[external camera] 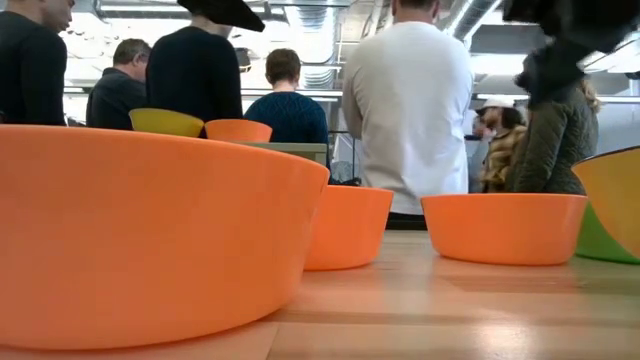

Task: Pick & Place Mini bowls
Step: Put the green bowl on the shelf

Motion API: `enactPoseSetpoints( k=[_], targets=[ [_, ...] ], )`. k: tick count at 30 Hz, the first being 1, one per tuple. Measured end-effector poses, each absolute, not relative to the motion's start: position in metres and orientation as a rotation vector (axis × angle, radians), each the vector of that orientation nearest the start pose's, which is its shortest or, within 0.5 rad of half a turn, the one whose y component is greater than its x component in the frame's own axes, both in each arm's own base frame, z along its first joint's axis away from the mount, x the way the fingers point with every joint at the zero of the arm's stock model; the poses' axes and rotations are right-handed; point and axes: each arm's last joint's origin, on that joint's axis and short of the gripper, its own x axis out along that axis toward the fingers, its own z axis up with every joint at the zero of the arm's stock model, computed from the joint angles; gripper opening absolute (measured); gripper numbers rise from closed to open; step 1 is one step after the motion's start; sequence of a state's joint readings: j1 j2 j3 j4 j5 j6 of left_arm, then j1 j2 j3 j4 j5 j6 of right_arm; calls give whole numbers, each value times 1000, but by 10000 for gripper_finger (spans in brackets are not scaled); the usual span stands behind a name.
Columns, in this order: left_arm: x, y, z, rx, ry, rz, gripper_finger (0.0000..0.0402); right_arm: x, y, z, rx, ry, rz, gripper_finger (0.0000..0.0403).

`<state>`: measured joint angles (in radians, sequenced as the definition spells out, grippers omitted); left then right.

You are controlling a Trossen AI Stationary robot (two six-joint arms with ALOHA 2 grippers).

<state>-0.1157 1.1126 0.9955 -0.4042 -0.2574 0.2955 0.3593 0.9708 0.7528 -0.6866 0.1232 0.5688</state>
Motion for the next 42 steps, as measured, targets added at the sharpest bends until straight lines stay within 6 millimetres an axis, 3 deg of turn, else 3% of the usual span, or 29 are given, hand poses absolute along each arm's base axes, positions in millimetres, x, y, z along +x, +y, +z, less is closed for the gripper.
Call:
enactPoseSetpoints(
  k=[6,12,27,32,39,42],
  targets=[
    [241,-22,322,388,516,62,165,177,88,224,481,1185,-33,209],
    [240,-18,325,395,500,99,165,182,111,200,463,1323,-56,205],
    [240,-17,329,398,464,105,165,196,120,159,361,1473,-148,185],
    [241,-17,330,398,459,111,165,197,121,152,308,1501,-131,138],
    [241,-17,330,397,453,113,165,197,121,153,294,1505,-105,24],
    [241,-17,331,397,450,113,165,197,121,159,300,1504,-98,10]
  ],
)
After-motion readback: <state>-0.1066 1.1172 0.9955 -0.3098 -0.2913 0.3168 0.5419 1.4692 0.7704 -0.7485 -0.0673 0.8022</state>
